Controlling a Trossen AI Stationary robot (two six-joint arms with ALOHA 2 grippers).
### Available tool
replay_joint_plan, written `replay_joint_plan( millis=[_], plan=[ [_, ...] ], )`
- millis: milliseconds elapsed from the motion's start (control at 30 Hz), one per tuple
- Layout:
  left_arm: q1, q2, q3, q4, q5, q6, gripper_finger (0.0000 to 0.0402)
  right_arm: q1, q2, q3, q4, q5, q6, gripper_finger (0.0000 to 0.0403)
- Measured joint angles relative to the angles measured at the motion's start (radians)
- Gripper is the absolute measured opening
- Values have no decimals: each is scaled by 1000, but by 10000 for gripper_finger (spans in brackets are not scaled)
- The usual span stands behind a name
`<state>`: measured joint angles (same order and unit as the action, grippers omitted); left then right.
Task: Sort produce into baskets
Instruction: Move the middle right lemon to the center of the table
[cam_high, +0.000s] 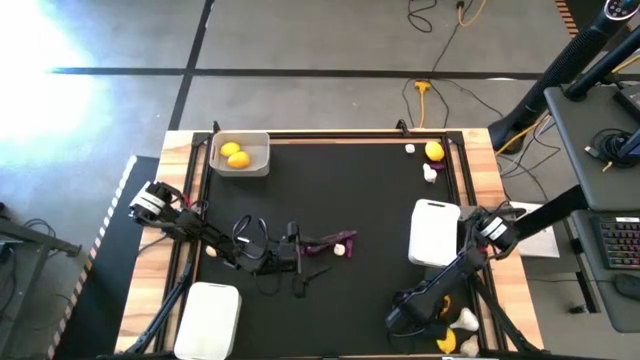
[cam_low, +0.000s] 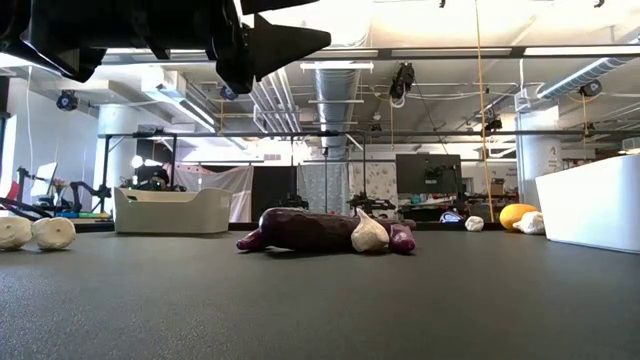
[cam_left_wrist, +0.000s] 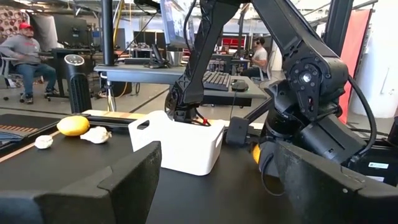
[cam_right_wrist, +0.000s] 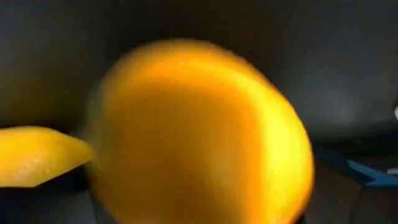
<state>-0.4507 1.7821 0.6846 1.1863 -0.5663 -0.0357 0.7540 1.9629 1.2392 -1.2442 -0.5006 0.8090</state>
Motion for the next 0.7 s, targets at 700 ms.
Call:
replay_joint_plan(
  millis=[700],
  plan=[
    [0,0,2,2,0,23,294,-33,-5,157,19,215,-69,258]
  ],
)
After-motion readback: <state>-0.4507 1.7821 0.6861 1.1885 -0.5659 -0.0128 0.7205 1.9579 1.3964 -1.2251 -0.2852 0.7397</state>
